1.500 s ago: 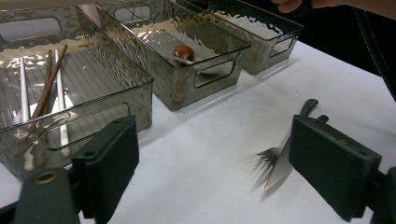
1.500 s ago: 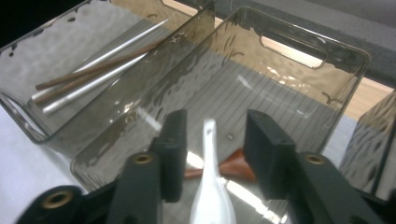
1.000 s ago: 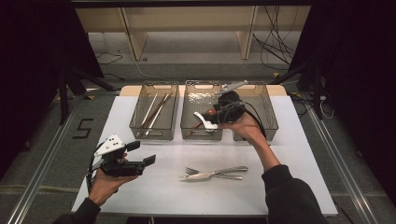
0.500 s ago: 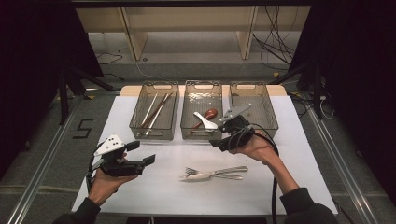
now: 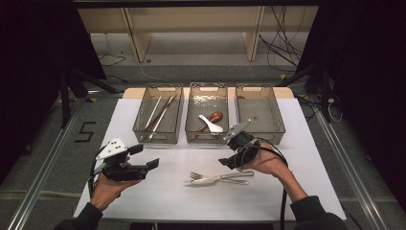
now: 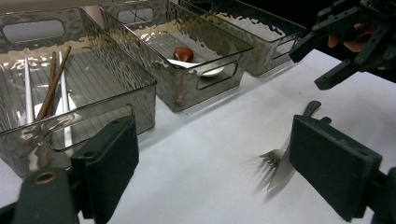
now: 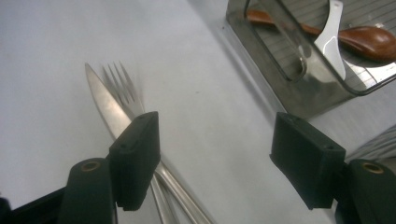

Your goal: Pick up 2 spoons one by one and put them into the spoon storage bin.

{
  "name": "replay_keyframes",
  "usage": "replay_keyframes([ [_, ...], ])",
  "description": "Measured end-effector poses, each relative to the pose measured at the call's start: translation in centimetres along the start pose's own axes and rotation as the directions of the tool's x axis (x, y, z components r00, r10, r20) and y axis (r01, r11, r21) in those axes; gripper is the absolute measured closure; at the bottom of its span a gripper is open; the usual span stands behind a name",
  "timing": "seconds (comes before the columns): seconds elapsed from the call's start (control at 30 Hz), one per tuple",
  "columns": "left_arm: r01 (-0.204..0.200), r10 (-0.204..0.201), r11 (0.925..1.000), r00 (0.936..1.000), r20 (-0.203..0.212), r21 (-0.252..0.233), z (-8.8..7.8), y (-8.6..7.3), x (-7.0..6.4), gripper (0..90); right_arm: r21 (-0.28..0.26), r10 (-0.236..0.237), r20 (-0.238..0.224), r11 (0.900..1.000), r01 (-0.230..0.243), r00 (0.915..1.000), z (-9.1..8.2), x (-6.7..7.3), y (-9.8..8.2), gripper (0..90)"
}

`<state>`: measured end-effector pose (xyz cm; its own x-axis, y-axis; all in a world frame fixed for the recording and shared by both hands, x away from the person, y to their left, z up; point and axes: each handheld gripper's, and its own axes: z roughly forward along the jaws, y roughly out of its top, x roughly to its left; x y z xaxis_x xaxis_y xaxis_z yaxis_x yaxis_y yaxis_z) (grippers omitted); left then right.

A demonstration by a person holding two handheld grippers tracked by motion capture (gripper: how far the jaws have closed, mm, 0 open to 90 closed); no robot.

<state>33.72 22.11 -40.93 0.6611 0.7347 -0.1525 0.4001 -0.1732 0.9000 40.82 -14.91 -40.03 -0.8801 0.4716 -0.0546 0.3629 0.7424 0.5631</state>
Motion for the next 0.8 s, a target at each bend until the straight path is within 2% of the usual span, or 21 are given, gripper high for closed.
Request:
replay_keyframes([
  [0.23, 0.001, -0.001, 1.0, 1.0, 0.002, 0.003, 0.3, 0.2, -0.1, 15.8, 0.035, -0.03, -0.014, 0.999, 0.031, 0.9994, 0.8, 0.2, -0.5, 33.4],
  [0.5, 0.003, -0.003, 1.0, 1.0, 0.002, 0.004, 0.3, 0.1, -0.1, 15.8, 0.073, -0.042, -0.019, 0.996, 0.043, 0.999, 1.4, 0.3, -0.8, 33.4],
  [0.8, 0.004, -0.004, 1.0, 1.0, -0.001, 0.005, 0.2, 0.1, 0.0, 15.8, 0.13, -0.06, -0.025, 0.99, 0.063, 0.9978, 2.2, 0.5, -0.9, 31.1],
])
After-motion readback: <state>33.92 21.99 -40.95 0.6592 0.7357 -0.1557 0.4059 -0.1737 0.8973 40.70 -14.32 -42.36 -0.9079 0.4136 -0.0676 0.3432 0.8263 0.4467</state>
